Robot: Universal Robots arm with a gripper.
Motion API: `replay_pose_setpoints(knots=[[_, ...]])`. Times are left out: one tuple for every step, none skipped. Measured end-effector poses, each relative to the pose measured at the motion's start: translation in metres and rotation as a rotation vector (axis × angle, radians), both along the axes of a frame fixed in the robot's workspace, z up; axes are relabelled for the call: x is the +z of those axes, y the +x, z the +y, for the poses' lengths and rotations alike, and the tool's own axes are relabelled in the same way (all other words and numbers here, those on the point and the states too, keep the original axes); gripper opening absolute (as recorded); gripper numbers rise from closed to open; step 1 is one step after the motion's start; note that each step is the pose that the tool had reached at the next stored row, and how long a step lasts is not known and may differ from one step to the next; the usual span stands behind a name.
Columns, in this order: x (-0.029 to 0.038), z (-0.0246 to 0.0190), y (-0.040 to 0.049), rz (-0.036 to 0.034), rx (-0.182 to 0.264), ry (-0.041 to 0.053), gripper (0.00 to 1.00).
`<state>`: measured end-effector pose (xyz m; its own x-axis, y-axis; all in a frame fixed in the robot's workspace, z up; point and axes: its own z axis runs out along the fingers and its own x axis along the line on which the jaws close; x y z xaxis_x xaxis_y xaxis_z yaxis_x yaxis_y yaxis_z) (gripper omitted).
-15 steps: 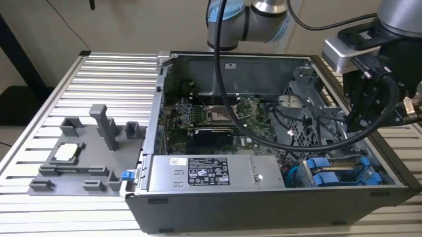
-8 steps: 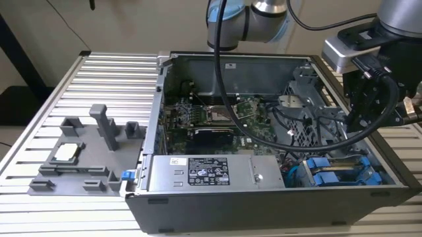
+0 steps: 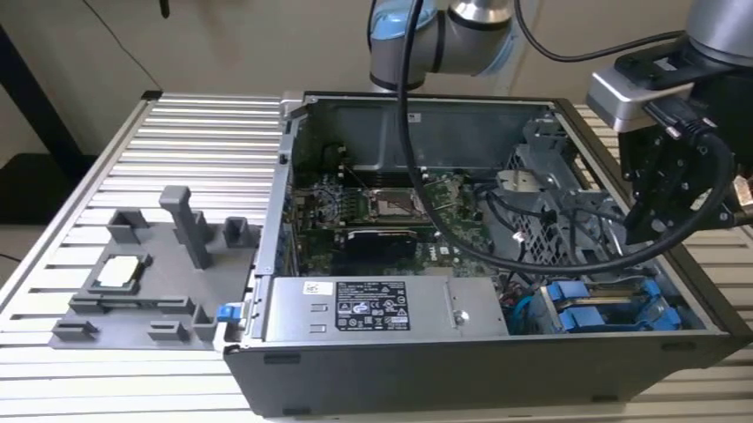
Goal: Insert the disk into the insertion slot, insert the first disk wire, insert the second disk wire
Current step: 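Insert the first disk wire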
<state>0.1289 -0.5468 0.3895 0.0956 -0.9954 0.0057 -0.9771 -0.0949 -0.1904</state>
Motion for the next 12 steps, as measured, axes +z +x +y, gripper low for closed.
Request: replay_pose_setpoints(knots=[[-0.0002,0.0000,0.0024,0.0101,0.000,-0.0027,0.19],[-0.0003,0.0000,0.0047,0.0210,0.000,-0.0051,0.19],[-0.0005,0.0000,0.0071,0.0329,0.000,-0.0074,0.19],[-0.0007,0.0000,0.0094,0.0443,0.000,-0.0097,0.19],[-0.0008,0.0000,0.0118,0.0568,0.000,-0.0119,0.19],[-0.0010,0.0000,0.0141,0.0692,0.000,-0.0135,0.19],[-0.0011,0.0000,0.0165,0.0818,0.000,-0.0147,0.19],[-0.0013,0.0000,0.0188,0.0952,0.000,-0.0156,0.19],[-0.0014,0.0000,0.0211,0.1085,0.000,-0.0162,0.19],[-0.0016,0.0000,0.0236,0.1229,0.001,-0.0169,0.19],[-0.0017,0.0000,0.0259,0.1363,0.001,-0.0175,0.19],[-0.0018,0.0000,0.0282,0.1495,0.001,-0.0180,0.19]])
